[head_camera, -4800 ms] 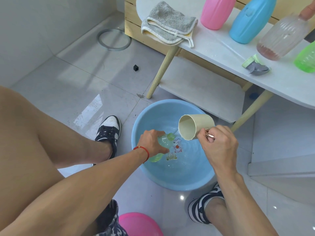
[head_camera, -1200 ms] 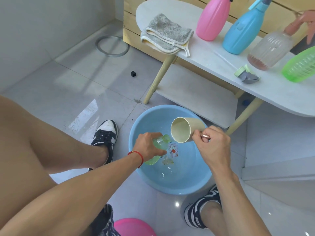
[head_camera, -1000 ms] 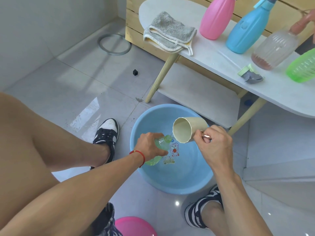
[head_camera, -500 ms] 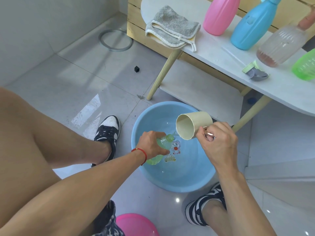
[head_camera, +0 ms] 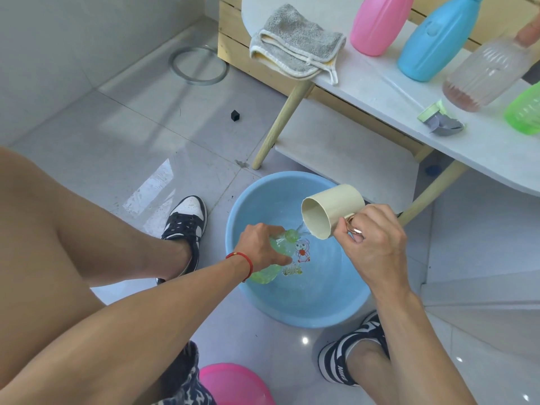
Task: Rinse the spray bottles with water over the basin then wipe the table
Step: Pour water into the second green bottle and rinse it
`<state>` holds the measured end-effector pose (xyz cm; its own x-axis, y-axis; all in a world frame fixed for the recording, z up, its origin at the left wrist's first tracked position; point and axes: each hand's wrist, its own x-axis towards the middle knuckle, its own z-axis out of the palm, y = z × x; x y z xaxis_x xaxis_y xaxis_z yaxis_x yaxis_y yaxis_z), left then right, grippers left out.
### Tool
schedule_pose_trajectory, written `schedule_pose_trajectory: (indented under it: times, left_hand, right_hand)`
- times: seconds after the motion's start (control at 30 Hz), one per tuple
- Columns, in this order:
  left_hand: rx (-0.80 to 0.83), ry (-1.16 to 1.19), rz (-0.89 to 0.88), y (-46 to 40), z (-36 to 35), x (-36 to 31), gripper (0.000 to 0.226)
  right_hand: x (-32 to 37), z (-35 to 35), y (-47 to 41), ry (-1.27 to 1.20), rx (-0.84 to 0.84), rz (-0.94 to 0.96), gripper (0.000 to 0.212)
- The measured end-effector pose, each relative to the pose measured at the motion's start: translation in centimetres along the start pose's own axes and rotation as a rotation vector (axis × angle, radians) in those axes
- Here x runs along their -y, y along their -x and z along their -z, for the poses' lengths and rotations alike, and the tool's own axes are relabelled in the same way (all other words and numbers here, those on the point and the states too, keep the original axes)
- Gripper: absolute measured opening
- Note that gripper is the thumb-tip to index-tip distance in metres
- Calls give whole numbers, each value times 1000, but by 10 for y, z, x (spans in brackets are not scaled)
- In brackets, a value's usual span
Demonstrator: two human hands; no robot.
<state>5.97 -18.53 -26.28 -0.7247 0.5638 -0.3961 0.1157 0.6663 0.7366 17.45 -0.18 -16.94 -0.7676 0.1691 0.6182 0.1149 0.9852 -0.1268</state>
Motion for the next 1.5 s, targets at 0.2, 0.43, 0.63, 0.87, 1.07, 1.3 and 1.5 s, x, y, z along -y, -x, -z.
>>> schedule_pose_trajectory:
  times: [0.2, 0.43, 0.63, 0.87, 1.07, 1.3, 1.5]
  left_hand:
    - [2, -4, 11, 0, -2, 2, 80]
    - [13, -9, 18, -2, -4, 3, 83]
    - [19, -10, 23, -4, -6, 5, 83]
    - [-16, 51, 67, -5, -5, 14, 79]
    - [-66, 92, 109, -5, -2, 23, 70]
    - [-114, 239, 165, 1, 9, 26, 71]
    - [-130, 276, 168, 2, 15, 21, 67]
  right_hand:
    - [1, -2, 0, 27, -27, 115, 35]
    - [6, -7, 2, 90, -19, 178, 35]
    - [6, -9, 4, 68, -39, 109, 33]
    - [-33, -39, 43, -102, 576, -639, 47]
    - [-30, -85, 98, 193, 822, -605, 49]
    - [-11, -136, 117, -43, 970, -779, 16]
    - [13, -126, 95, -484, 807, -866, 44]
